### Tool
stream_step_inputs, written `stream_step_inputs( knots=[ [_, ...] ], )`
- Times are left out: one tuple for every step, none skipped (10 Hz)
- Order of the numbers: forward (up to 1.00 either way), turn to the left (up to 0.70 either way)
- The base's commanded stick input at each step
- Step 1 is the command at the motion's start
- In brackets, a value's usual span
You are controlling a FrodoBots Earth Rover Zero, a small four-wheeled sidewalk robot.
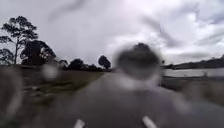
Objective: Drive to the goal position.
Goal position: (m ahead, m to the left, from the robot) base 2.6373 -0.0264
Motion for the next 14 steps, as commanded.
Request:
stream_step_inputs(
  knots=[
    [0.85,-0.18],
    [0.85,-0.34],
    [0.85,-0.01],
    [0.85,0.00],
    [0.85,0.00],
    [0.85,0.00],
    [0.85,0.00],
    [0.85,0.00],
    [0.85,0.00],
    [0.85,0.00],
    [0.85,0.00],
    [0.85,0.00],
    [0.85,0.00],
    [0.85,0.00]
  ],
)
